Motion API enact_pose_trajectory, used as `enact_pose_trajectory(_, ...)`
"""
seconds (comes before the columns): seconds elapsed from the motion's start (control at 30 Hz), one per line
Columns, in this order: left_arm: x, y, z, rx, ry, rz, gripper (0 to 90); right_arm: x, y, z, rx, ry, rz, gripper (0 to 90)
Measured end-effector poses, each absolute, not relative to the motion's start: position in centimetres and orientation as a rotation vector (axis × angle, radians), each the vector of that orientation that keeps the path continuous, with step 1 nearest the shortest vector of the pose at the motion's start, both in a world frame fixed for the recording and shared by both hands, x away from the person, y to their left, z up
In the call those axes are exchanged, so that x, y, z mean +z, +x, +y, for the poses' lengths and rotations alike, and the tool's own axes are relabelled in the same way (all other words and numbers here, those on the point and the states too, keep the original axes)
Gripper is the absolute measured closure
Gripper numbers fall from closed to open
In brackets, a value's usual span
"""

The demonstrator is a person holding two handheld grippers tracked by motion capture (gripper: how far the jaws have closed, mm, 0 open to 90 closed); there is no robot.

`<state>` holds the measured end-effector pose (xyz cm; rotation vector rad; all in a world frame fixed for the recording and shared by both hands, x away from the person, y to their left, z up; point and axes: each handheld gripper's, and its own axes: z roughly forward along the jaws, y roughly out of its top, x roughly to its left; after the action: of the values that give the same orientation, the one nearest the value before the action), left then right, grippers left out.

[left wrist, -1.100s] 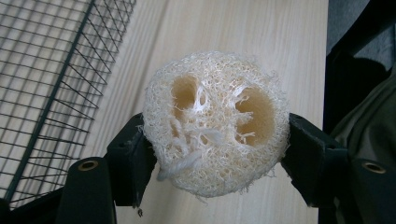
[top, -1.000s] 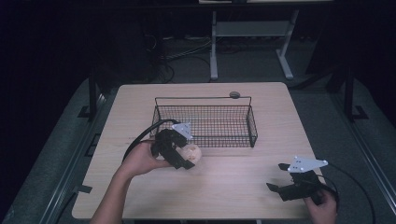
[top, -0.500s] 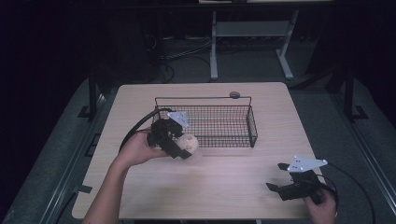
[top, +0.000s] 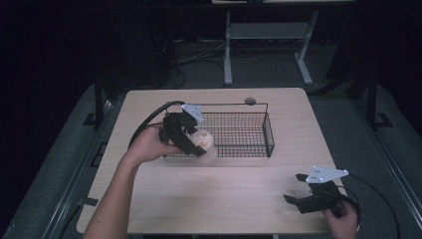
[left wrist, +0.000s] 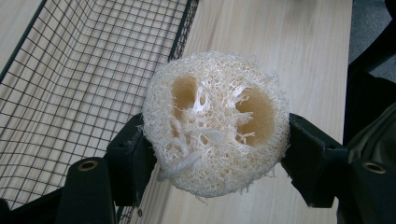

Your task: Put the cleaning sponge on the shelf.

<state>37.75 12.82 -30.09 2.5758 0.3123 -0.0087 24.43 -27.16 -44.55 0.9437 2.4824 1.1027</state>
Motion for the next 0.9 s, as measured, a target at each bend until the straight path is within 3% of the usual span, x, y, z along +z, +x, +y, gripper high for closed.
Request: enact_pose_trajectory(0.9,-27.6,42.2,12.3,0.042,2.590,0.364,30.7,-44.6,24.6,-27.1,1.099,0.950,2.485,14.3)
